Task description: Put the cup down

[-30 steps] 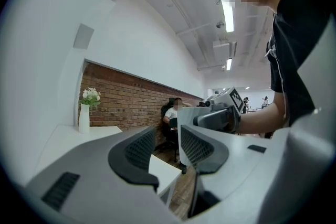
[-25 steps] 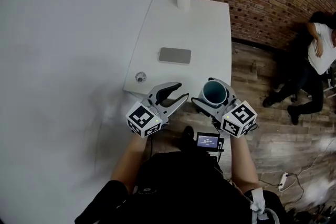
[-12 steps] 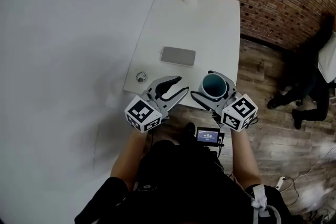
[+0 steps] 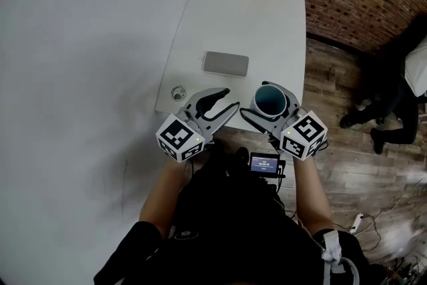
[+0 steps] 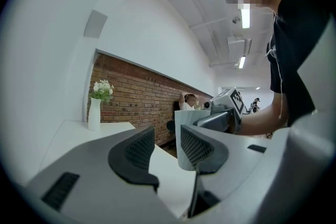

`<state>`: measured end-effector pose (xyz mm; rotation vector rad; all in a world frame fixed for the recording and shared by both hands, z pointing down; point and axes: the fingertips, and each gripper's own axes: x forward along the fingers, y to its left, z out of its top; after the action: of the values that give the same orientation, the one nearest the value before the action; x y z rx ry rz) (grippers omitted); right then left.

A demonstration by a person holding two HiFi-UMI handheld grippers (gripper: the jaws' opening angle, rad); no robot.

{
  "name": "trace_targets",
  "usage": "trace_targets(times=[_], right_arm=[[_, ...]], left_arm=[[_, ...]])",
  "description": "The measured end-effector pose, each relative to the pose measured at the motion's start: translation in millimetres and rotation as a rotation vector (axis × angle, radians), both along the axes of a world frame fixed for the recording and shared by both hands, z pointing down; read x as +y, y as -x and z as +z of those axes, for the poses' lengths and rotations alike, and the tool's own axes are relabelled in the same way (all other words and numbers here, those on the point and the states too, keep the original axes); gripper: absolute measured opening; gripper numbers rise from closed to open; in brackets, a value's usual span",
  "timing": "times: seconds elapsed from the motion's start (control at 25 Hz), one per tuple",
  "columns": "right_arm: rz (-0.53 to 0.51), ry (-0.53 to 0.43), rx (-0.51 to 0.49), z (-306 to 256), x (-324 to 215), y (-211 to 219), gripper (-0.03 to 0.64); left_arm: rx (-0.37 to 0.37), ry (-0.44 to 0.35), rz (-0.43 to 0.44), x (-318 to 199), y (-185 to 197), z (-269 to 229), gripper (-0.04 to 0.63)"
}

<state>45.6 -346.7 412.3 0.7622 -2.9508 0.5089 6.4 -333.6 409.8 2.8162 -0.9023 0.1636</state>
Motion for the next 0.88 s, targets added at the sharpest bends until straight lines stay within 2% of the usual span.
trace_targets(times=[0.36, 0.88], right_arm=[[0.038, 0.002, 0.002, -19, -5, 8, 0.417], [0.056, 0.012, 0.004, -21, -14, 13, 0.417]], left_arm=[[0.01, 0.001, 0.047, -8, 4, -19, 0.155], [0.03, 0.014, 0.05, -13, 14, -20, 0.153]])
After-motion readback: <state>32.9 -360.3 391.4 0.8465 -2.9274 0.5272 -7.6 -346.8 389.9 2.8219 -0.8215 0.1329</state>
